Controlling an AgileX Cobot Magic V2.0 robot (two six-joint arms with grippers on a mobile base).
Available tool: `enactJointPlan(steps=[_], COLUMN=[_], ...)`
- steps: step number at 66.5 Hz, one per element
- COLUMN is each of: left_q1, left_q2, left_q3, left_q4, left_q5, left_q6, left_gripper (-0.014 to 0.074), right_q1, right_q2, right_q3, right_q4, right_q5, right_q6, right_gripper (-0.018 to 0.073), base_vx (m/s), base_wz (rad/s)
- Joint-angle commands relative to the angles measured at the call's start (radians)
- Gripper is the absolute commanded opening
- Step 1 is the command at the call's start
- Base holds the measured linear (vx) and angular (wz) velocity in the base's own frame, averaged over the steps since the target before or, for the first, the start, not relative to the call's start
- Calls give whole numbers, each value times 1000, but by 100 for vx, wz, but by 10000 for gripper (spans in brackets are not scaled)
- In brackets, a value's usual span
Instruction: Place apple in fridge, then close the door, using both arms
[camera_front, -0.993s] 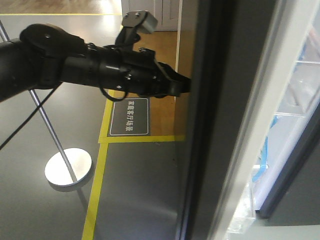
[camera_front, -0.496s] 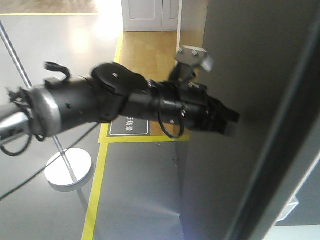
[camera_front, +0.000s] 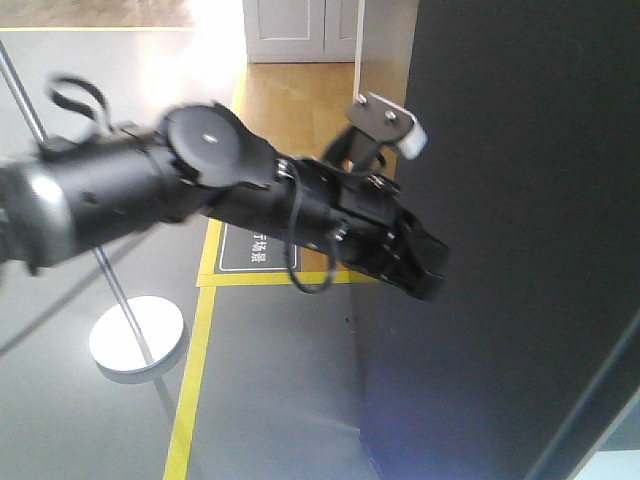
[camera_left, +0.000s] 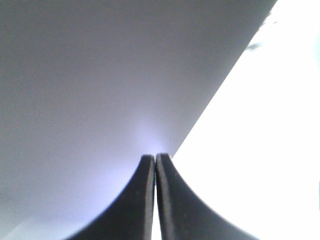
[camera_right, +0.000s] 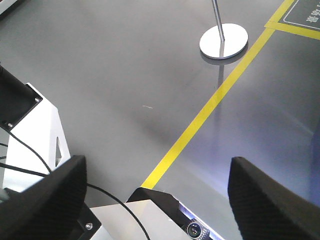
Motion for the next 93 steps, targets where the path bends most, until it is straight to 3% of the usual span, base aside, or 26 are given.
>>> enactJointPlan(steps=[1,9,16,36,42,58,66,74,82,93], left_q1=[-2,-2,-2,-2,-2,1,47,68,68,68], left_q2=[-115,-215,-314,-586,-679,-896,-962,-969,-967,-967], left_q3=[-14,75,186,469,561,756,824,834,834,834], left_q4=[175,396,545,905,967,1004,1004,1004,1003,1001], left_q5=[-32,-102,-155,-124,-131,-213,-289,-278,-275,-262], left_q6=[-209,-400,-521,-846,-915,-966,-985,-979,-946,-944], left_gripper=[-6,-6,-6,-6,-6,-6,-6,-6,-6,-6], right_q1=[-3,-3,-3,-3,-3,-3,-3,-3,-3,-3], right_q2=[13,13,13,13,13,13,25,85,164,248], right_q3=[-21,-21,-21,-21,-21,-21,-21,-21,-21,-21], right_q4=[34,34,34,34,34,14,-77,-191,-280,-321], right_q5=[-45,-45,-45,-45,-50,-66,-132,-152,-163,-197], right_q6=[-5,-5,-5,-5,-5,-33,16,58,59,59], right_gripper=[555,555,555,555,555,555,537,485,358,96], base_vx=[0,0,0,0,0,0,0,0,0,0], base_wz=[0,0,0,0,0,0,0,0,0,0])
